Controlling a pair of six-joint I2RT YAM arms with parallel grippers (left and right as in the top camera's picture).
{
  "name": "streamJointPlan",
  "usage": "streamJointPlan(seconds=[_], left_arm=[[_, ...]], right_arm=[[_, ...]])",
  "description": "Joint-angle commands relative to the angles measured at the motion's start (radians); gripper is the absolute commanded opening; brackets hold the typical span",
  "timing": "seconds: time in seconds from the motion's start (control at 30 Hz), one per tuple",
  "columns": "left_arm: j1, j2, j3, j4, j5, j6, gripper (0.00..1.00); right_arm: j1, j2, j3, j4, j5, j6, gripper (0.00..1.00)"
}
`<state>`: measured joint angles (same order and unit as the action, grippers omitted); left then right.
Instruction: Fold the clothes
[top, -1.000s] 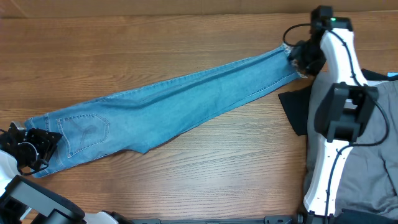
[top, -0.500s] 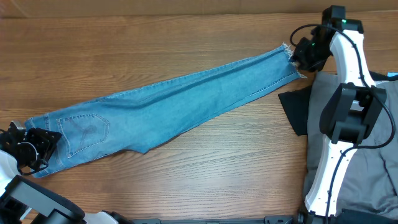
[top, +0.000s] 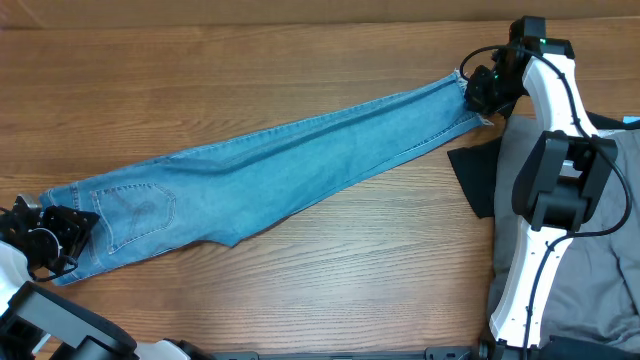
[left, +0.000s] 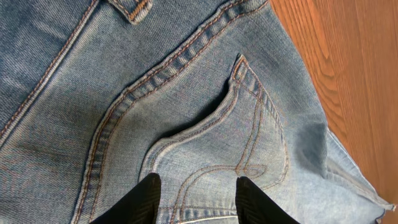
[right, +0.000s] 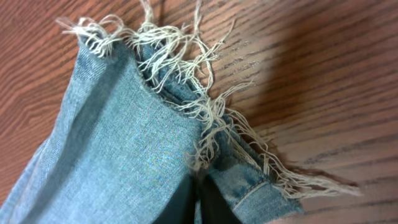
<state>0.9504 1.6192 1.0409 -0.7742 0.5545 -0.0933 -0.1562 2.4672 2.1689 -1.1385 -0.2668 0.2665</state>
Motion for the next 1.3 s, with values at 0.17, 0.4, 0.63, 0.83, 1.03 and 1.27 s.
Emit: streamJointPlan(seconds=[0.17, 0.4, 0.63, 0.83, 1.03, 1.27], left_arm=[[-0.003, -0.021, 0.016, 0.004, 0.015, 0.027, 0.43], [-0.003, -0.021, 0.016, 0.005, 0.015, 0.027, 0.43], [-0.003, -0.021, 0.016, 0.005, 0.015, 0.027, 0.43], [-0.003, -0.021, 0.016, 0.008, 0.015, 0.026, 0.43], [-0.003, -0.021, 0.016, 0.004, 0.016, 0.026, 0.43], [-0.007, -0.021, 0.016, 0.009, 0.021, 0.026, 0.45]], right_arm=[[-0.012, -0.085, 0.043, -0.011, -0.195, -0.097, 0.04], [-0.031, -0.197, 0.072, -0.009, -0.015, -0.053, 0.04], [-0.076, -0.193, 0.070, -0.060, 0.065, -0.024, 0.04], [-0.087, -0.179, 0.069, -0.107, 0.065, -0.032, 0.14], [-0.087, -0.137, 0.038, -0.104, 0.138, -0.027, 0.72], [-0.089, -0.087, -0.010, -0.012, 0.124, -0.093, 0.72]])
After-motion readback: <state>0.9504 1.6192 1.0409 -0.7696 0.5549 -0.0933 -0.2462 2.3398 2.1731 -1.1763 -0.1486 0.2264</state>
